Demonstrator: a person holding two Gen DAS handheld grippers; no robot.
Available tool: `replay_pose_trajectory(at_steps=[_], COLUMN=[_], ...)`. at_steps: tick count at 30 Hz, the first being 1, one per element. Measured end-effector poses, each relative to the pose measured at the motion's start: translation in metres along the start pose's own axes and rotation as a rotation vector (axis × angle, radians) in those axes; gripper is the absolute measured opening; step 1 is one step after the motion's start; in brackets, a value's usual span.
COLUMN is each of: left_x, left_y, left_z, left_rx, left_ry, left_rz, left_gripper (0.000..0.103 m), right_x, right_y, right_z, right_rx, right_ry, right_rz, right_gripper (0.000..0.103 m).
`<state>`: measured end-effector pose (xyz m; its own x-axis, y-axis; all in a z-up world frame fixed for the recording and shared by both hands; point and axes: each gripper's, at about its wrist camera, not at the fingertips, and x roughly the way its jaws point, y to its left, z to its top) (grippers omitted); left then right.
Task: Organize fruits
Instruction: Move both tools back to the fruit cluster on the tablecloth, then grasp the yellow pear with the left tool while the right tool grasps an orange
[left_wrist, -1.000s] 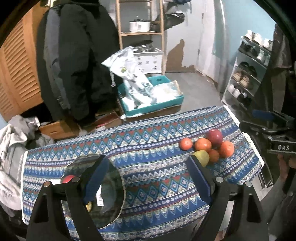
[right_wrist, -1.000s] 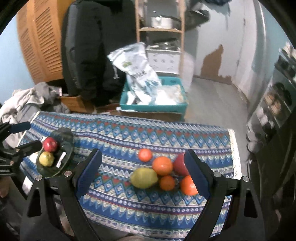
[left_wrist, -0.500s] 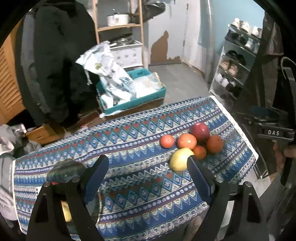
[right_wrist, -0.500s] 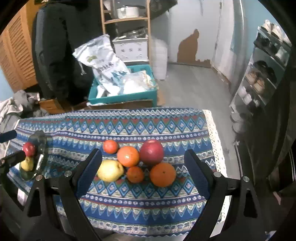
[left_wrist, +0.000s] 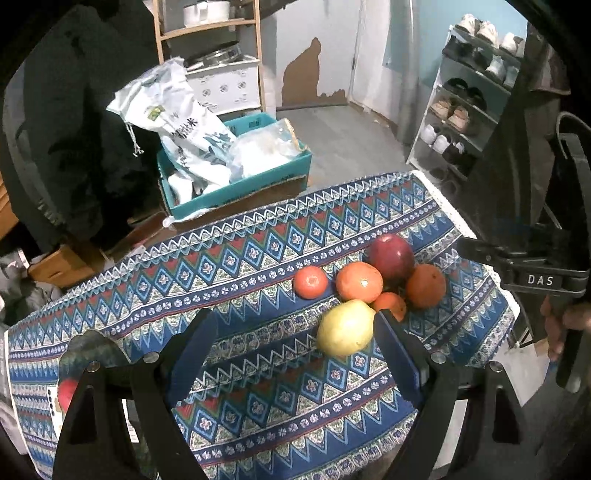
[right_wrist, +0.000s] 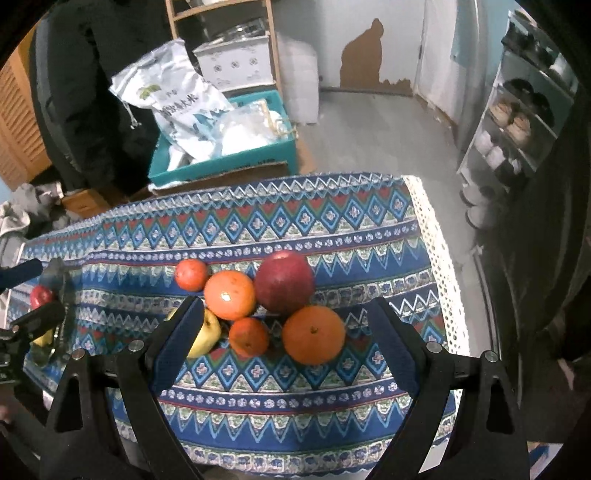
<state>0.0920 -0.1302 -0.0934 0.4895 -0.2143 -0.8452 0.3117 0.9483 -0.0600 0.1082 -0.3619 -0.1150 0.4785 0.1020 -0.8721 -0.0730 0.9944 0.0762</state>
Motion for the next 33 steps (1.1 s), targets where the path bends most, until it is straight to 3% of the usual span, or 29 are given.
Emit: replay_pose_trajectory(at_steps=[15,24,33], left_x=[0.076,0.102,0.128], left_y=[-0.006,-0.024,-0.045], left_z=[-0.007,-0.015,-0.021], left_rx=[0.059,0.091,0.123], left_ry=[0.105,0.158,0.218], left_rz=[-0.036,-0.108,-0.159], left_gripper=[0.088,0.088,0.088], right_x=[0.091,0.121,0.142], right_y=[-0.025,-0.033,-0.035], right_z=[-0.018,-0.031,-0.047], right_rx=[0.068,0.088,0.095], right_ry=[0.183,0.257,0.318], right_rz=[-0.015,-0.03,0.007], right_gripper=[0.089,0.089,0.073])
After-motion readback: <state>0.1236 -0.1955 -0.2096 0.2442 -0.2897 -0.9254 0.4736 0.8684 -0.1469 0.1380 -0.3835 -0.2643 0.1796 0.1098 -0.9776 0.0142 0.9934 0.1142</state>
